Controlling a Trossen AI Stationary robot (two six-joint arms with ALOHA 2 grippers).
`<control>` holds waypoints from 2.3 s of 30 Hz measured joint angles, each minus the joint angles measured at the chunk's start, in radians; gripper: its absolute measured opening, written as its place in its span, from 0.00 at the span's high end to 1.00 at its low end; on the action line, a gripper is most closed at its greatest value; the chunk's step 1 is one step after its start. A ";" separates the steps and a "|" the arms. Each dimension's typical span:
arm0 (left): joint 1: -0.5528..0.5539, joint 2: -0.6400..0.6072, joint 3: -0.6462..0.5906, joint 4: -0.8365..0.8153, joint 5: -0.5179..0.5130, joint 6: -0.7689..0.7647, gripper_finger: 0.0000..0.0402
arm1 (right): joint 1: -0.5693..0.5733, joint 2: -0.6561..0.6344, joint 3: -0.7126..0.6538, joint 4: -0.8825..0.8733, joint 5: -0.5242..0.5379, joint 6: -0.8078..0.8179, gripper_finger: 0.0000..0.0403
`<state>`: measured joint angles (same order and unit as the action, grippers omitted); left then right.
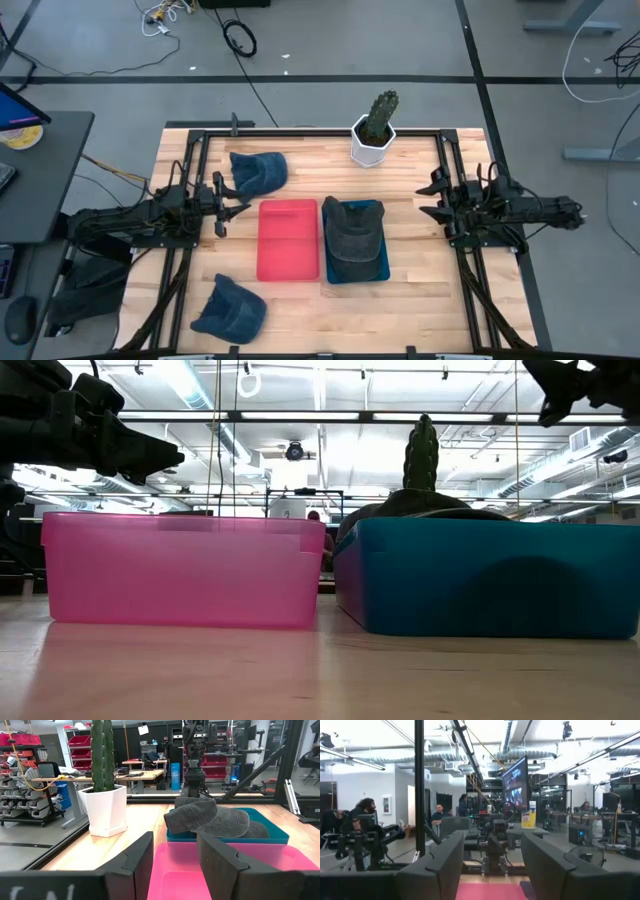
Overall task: Pick & Place hat
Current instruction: Put the bottom blue cap into the red bin
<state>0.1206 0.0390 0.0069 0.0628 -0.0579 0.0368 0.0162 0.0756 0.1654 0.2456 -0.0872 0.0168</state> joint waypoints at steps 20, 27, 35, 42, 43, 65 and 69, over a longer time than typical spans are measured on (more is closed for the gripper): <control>0.000 0.000 0.000 0.000 0.000 0.000 0.61 | 0.000 -0.076 -0.051 -0.097 0.052 -0.041 0.50; 0.000 0.000 0.000 0.000 0.000 0.000 0.61 | 0.000 -0.076 -0.134 0.000 0.053 -0.085 0.50; 0.000 0.000 0.000 0.000 0.000 0.000 0.61 | 0.000 -0.076 -0.146 -0.082 0.157 -0.099 0.50; 0.000 0.000 0.000 0.000 0.000 0.000 0.61 | 0.000 -0.076 -0.146 -0.147 0.185 -0.120 0.50; 0.000 0.000 0.000 0.000 0.000 0.000 0.61 | 0.000 -0.076 -0.146 -0.158 0.186 -0.129 0.50; 0.000 0.000 0.000 0.001 0.000 -0.212 0.61 | 0.000 -0.068 -0.147 -0.221 0.185 -0.265 0.50; 0.000 0.000 0.000 0.001 0.000 -0.206 0.61 | 0.000 -0.068 -0.147 -0.221 0.185 -0.265 0.50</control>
<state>0.1204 0.0391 0.0067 0.0638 -0.0578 -0.1690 0.0162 0.0074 0.0185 0.0246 0.0975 -0.2485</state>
